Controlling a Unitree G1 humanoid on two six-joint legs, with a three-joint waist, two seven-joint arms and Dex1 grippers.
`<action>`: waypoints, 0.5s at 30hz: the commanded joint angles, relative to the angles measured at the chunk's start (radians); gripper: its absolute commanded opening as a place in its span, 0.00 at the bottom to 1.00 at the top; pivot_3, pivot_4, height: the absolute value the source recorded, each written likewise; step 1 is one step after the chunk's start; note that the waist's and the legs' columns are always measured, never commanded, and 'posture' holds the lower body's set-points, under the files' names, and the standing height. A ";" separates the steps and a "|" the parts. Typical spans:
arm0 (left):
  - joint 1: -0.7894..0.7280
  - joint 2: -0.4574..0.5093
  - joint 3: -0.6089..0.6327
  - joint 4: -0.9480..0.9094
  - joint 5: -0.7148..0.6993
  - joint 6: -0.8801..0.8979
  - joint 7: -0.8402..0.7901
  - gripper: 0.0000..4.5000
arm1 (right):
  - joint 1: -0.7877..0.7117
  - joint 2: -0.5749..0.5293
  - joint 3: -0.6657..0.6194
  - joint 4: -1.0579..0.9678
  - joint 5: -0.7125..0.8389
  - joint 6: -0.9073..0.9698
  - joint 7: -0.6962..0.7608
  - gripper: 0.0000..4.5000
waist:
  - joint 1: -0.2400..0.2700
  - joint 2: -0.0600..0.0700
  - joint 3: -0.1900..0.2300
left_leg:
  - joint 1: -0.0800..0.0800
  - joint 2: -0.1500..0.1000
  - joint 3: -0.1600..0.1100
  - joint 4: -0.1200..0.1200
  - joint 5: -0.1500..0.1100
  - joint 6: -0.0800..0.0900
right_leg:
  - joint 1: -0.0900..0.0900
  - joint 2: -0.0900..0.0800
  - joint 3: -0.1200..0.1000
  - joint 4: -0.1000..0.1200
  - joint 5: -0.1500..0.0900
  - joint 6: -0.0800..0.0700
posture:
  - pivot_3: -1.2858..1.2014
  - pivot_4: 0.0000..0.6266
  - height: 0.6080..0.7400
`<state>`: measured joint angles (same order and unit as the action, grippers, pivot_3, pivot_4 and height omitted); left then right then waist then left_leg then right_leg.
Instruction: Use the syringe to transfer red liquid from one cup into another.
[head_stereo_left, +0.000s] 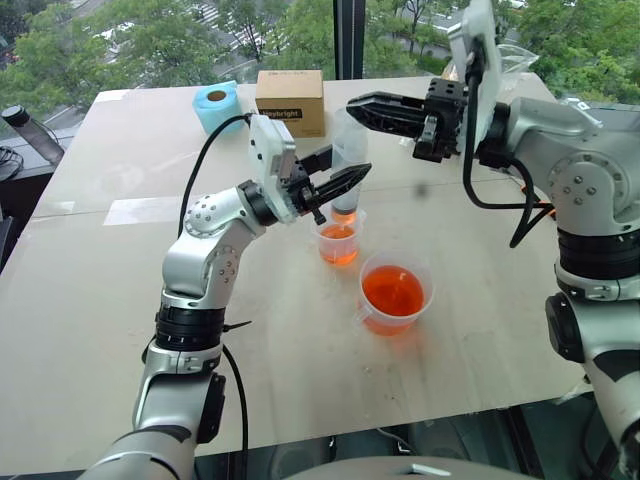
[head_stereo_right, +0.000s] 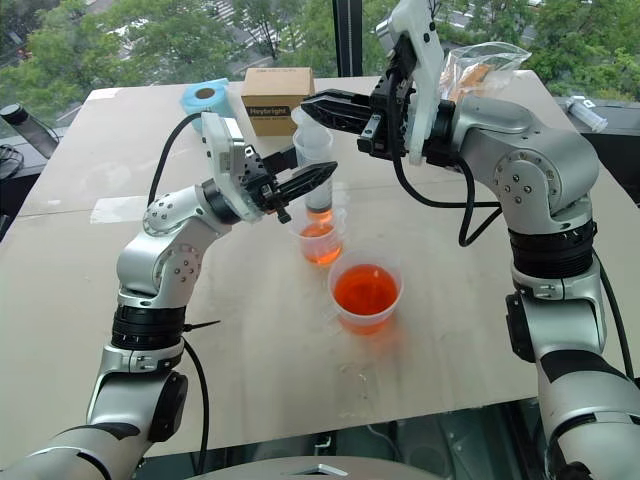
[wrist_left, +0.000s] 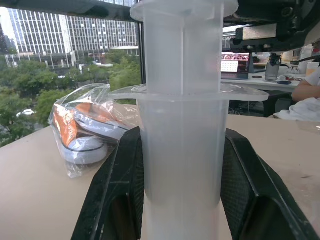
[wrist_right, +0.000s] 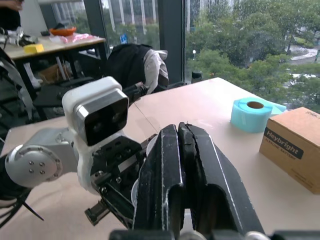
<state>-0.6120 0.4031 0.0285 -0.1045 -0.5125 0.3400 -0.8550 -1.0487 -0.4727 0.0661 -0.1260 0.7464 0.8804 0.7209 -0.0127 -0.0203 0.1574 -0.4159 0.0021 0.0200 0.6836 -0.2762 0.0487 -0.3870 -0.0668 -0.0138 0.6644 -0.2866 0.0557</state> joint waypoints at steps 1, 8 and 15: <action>-0.034 -0.012 0.017 -0.043 -0.021 -0.024 0.006 0.31 | 0.012 -0.022 0.048 -0.030 -0.043 0.004 0.038 0.02 | 0.000 0.000 0.000 | 0.000 0.000 0.000 0.000 0.000 0.000 | 0.000 0.000 0.000 0.000 0.000 0.000 | 0.52 0.24 1.00; -0.031 -0.015 0.022 -0.056 -0.028 -0.014 0.013 0.31 | 0.031 -0.048 0.099 -0.041 -0.091 0.051 0.062 0.02 | 0.000 0.000 0.000 | 0.000 0.000 0.000 0.000 0.000 0.000 | 0.000 -0.002 0.000 0.000 0.000 0.000 | 0.52 0.24 1.00; -0.028 -0.027 0.040 -0.065 -0.050 0.003 0.028 0.31 | 0.044 -0.063 0.125 -0.073 -0.084 0.121 0.079 0.02 | 0.000 0.000 0.000 | 0.000 0.000 0.000 0.000 0.000 0.000 | 0.000 -0.003 0.000 0.000 0.000 0.000 | 0.52 0.24 1.00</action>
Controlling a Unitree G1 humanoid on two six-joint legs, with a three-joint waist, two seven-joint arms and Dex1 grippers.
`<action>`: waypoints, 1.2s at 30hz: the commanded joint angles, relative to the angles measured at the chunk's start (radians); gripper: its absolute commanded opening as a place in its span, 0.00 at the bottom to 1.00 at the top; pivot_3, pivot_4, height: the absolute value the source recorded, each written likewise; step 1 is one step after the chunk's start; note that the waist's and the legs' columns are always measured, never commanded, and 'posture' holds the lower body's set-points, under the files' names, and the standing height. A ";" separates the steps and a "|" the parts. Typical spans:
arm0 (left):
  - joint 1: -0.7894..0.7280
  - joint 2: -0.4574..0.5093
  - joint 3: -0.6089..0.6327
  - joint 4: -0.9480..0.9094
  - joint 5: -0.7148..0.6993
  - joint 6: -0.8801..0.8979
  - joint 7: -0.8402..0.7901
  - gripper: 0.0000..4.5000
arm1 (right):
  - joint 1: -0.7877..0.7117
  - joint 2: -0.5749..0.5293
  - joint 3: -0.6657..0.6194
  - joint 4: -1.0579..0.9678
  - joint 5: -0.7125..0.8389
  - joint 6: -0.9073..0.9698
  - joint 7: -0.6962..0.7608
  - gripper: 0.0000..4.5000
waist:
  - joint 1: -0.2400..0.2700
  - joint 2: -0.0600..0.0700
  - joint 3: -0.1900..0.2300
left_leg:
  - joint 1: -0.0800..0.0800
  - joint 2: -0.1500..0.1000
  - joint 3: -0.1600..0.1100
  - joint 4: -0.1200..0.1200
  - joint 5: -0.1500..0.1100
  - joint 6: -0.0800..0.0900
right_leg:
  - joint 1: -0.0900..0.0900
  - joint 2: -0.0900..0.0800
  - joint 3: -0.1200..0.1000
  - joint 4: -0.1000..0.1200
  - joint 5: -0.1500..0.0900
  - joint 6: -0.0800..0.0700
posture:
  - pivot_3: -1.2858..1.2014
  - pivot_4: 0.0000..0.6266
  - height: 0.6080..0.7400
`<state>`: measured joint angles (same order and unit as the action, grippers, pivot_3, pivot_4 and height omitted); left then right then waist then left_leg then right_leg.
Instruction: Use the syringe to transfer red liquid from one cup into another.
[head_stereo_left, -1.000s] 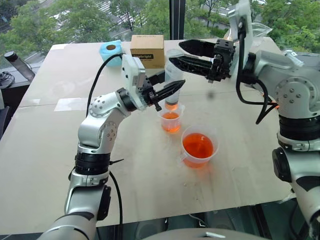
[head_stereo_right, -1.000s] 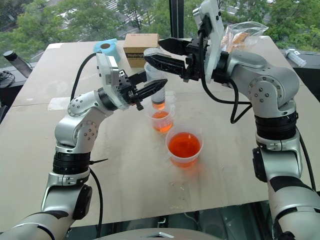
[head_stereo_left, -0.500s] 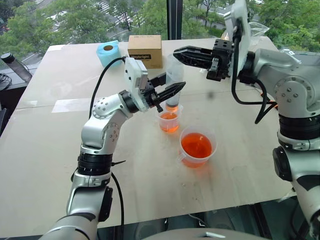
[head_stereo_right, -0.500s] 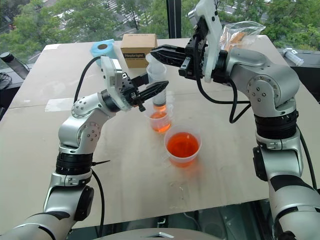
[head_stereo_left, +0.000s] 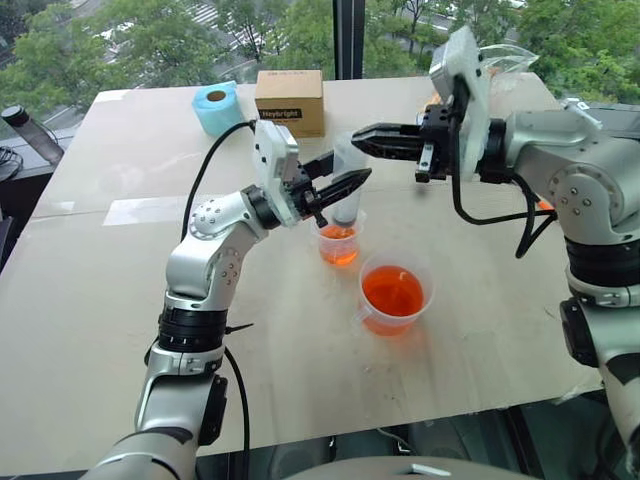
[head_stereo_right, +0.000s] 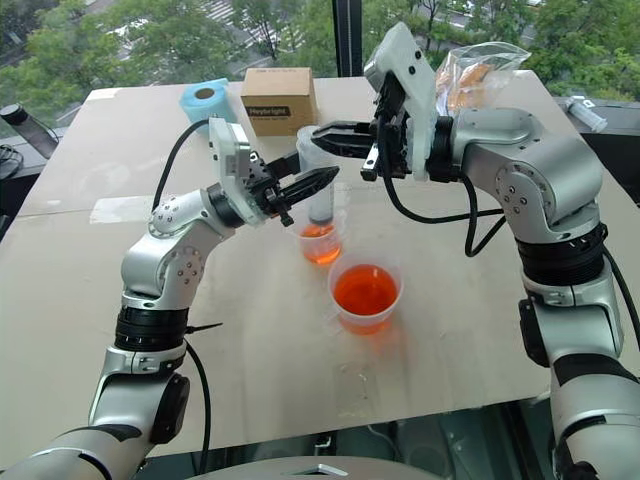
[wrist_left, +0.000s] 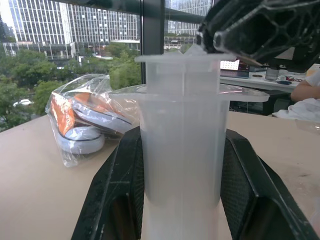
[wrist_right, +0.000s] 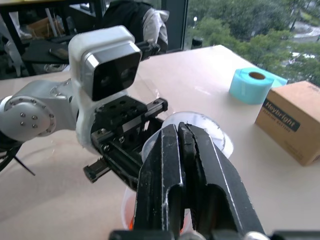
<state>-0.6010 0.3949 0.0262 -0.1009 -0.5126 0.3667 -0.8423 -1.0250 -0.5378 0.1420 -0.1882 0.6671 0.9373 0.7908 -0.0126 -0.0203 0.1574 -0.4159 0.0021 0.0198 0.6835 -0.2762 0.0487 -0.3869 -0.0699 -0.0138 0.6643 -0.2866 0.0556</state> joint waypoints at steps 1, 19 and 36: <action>-0.040 -0.018 0.043 -0.070 -0.050 -0.022 0.016 0.31 | 0.020 0.003 0.049 -0.012 -0.005 0.067 0.012 0.02 | 0.000 0.000 0.000 | 0.000 0.000 0.000 0.000 0.000 0.000 | 0.000 0.000 0.000 0.000 0.000 0.000 | 0.52 0.24 1.00; -0.043 0.006 0.046 -0.085 -0.040 -0.010 0.016 0.31 | 0.032 0.148 -0.279 0.069 0.195 -0.013 0.011 0.41 | 0.001 0.000 0.000 | 0.000 0.000 0.000 0.000 0.000 0.000 | 0.000 0.001 0.000 0.000 0.000 0.000 | 0.52 0.24 1.00; -0.018 0.393 0.405 -0.289 -0.281 0.397 0.191 0.31 | 0.538 -0.217 -0.475 -0.037 0.175 -0.099 0.130 0.60 | -0.004 0.001 0.000 | 0.001 0.000 0.001 -0.002 0.000 0.000 | 0.000 0.000 0.002 -0.001 0.000 0.000 | 0.52 0.24 1.00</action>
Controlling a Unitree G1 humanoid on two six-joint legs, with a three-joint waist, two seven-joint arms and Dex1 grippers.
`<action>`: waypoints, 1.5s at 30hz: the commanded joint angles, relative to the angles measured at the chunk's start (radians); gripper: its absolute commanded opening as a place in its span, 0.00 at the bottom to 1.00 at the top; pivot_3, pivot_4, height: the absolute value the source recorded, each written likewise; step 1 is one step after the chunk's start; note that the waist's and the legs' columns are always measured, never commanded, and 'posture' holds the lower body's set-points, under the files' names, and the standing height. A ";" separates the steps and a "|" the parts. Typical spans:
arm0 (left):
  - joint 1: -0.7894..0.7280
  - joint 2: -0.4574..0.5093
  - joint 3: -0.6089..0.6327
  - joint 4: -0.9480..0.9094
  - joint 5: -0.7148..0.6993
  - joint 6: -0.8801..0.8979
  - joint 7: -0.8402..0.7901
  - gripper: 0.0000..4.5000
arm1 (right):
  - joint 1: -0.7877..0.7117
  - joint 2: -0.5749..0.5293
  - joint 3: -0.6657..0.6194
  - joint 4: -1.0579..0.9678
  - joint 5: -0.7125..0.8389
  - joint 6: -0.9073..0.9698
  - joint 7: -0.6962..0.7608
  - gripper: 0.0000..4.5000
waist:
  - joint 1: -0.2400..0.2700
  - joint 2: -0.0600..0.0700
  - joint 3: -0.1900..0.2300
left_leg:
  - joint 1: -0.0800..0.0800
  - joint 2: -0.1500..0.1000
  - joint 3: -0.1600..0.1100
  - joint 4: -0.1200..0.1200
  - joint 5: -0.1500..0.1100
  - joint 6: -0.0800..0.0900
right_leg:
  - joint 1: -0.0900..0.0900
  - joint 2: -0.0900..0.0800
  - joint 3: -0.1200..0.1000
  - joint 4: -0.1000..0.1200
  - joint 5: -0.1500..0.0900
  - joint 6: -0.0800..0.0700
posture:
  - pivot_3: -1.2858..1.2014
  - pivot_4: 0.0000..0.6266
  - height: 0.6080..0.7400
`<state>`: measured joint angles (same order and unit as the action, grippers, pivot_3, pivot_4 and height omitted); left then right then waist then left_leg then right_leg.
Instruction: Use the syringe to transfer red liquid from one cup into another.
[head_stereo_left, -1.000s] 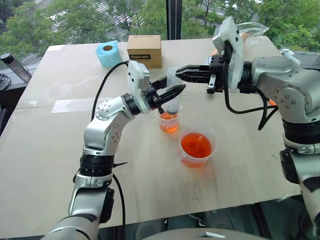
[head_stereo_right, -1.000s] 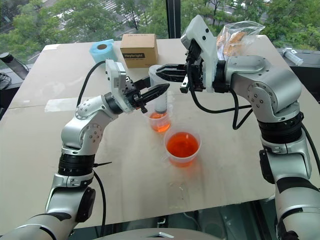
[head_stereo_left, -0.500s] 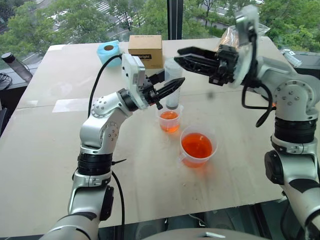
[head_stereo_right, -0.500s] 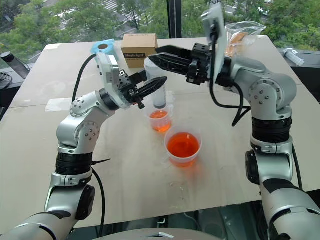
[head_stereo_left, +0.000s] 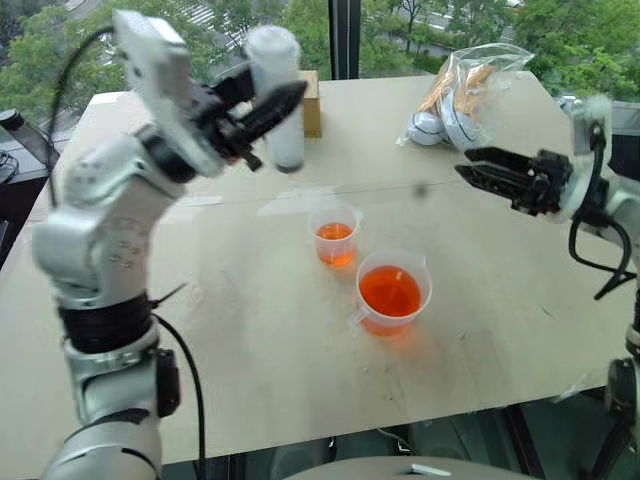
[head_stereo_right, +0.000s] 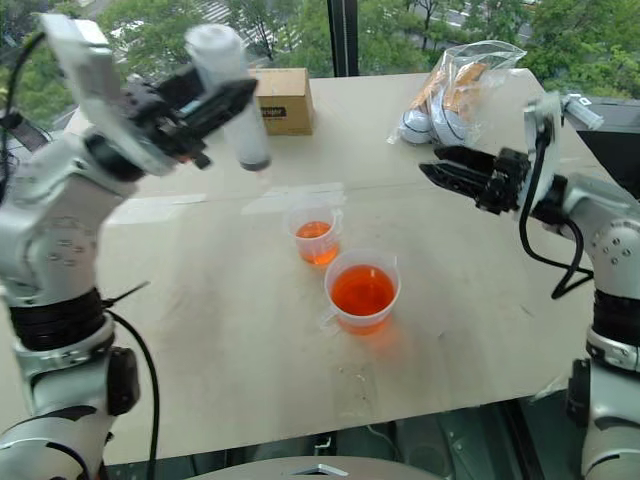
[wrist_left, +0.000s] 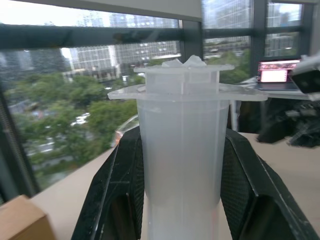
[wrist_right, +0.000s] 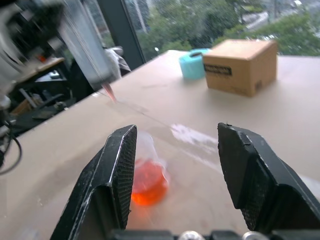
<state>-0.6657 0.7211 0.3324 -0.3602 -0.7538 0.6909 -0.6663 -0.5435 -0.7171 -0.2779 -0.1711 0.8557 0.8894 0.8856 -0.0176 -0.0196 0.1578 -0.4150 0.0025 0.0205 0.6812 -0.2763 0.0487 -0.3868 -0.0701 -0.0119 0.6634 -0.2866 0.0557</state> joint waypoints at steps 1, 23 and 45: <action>0.104 0.115 0.128 -0.031 -0.033 0.108 0.007 0.31 | 0.103 -0.053 -0.074 -0.059 -0.010 -0.054 0.046 0.60 | 0.001 0.000 0.000 | 0.000 0.000 0.000 0.000 0.000 0.000 | 0.000 0.000 0.000 0.000 0.000 0.000 | 0.52 0.24 1.00; 0.676 0.156 0.015 0.087 0.320 -0.150 -0.055 0.99 | 0.539 -0.020 0.005 0.129 -0.381 -0.680 0.220 0.62 | 0.005 0.008 -0.003 | 0.016 0.001 0.005 -0.012 0.000 -0.001 | 0.008 -0.002 0.007 -0.002 0.000 -0.001 | 0.52 0.24 1.00; 1.122 -0.071 -0.063 -0.305 0.352 -0.288 -0.042 1.00 | 0.633 -0.012 -0.024 0.240 -0.342 -0.772 0.306 0.99 | 0.016 0.008 -0.006 | 0.018 0.001 0.005 -0.012 -0.003 0.003 | 0.011 -0.005 0.006 -0.003 0.000 -0.003 | 0.52 0.24 1.00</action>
<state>0.4480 0.6505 0.2801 -0.6167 -0.4141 0.4364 -0.7053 0.0898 -0.7240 -0.2556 0.0664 0.4900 0.1270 1.1869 -0.0020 -0.0113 0.1521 -0.3971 0.0031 0.0256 0.6696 -0.2788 0.0519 -0.3758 -0.0747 -0.0059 0.6601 -0.2864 0.0529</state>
